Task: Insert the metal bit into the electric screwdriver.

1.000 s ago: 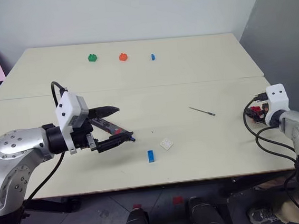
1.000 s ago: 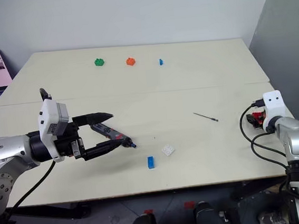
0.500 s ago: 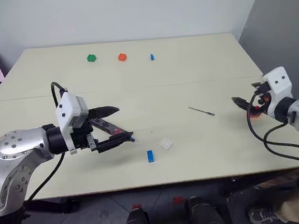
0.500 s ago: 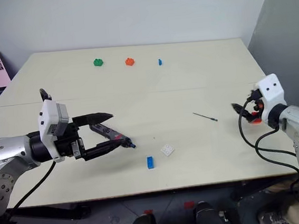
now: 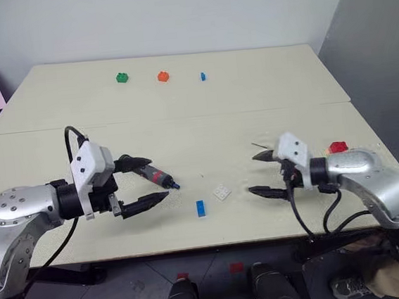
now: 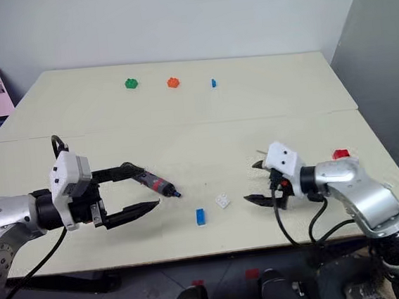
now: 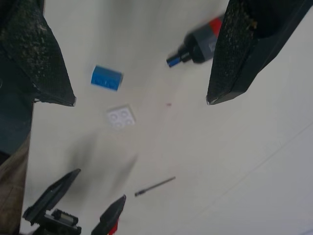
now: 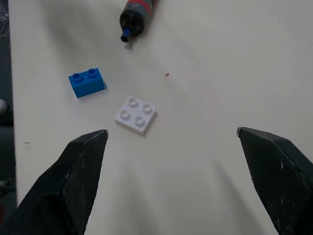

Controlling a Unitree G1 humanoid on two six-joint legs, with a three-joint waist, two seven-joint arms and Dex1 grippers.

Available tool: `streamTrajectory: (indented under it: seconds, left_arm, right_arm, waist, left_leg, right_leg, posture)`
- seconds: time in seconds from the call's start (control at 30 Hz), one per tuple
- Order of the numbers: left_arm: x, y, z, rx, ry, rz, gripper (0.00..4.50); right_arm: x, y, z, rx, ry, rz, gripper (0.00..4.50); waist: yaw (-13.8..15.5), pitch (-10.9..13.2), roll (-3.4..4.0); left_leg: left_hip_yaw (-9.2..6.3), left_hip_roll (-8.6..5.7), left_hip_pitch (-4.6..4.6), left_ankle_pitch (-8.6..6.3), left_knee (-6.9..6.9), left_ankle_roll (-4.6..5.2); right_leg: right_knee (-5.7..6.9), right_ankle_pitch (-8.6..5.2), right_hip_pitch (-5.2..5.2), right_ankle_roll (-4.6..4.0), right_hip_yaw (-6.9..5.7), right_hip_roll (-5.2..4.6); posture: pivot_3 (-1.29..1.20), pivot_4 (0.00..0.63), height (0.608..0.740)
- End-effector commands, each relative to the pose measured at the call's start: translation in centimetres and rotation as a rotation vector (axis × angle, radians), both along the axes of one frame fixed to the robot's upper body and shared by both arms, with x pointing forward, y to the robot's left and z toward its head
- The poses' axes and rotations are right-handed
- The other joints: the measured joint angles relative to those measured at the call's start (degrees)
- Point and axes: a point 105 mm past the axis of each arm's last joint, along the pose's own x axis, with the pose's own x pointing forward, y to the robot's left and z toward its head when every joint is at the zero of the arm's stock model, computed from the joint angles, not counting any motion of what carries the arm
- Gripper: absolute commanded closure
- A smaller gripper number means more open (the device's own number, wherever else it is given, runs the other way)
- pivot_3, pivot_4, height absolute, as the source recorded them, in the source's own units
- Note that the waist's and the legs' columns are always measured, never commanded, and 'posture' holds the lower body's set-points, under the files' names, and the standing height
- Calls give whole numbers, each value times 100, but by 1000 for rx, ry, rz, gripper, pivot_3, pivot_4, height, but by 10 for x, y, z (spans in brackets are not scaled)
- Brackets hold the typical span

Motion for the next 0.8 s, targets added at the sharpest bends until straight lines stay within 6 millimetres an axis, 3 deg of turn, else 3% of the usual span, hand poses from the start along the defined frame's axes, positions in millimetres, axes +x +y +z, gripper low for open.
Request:
streamTrajectory:
  seconds: [0.03, 0.17, 0.33, 0.6, 0.8]
  left_arm:
    - [-8, 7, 0, 89, -23, -23, 0]
    - [-17, 11, -11, 122, 34, -34, 0]
    - [-24, 11, -15, 132, 57, -57, 0]
    - [-25, 13, -19, 136, 63, -58, 0]
    - [-25, 15, -21, 135, 57, -59, 0]
  right_arm:
    - [9, 10, -6, -23, 8, -37, 44]
    - [3, 29, -27, -18, 96, -48, 44]
    - [-6, 47, -39, -6, 142, -24, 44]
    - [3, 59, -54, -28, 105, -98, 44]
    - [2, 59, -60, -80, 62, -78, 1714]
  waist:
    - [1, 1, 2]
    - [28, 0, -1]
    - [29, 0, 0]
    - [10, -1, -2]
    - [13, -2, -4]
  left_leg:
    - [1, 0, -2, 0, -1, 0]
    - [0, 0, -9, 0, -3, 0]
    - [1, 1, -8, 0, -3, 0]
    - [1, 3, -5, 0, -4, 0]
    - [1, 4, -2, 0, -3, 0]
  right_leg:
    - [0, 0, -2, -1, 1, 0]
    - [-2, -2, -5, -4, -2, 0]
    - [0, -2, -8, -4, -1, -1]
    - [2, -2, -9, -4, -3, 0]
    - [2, -2, -8, -4, -3, 0]
  posture:
    - [0, 150, 740]
    - [0, 150, 740]
    - [0, 150, 740]
    - [0, 150, 740]
    - [0, 150, 740]
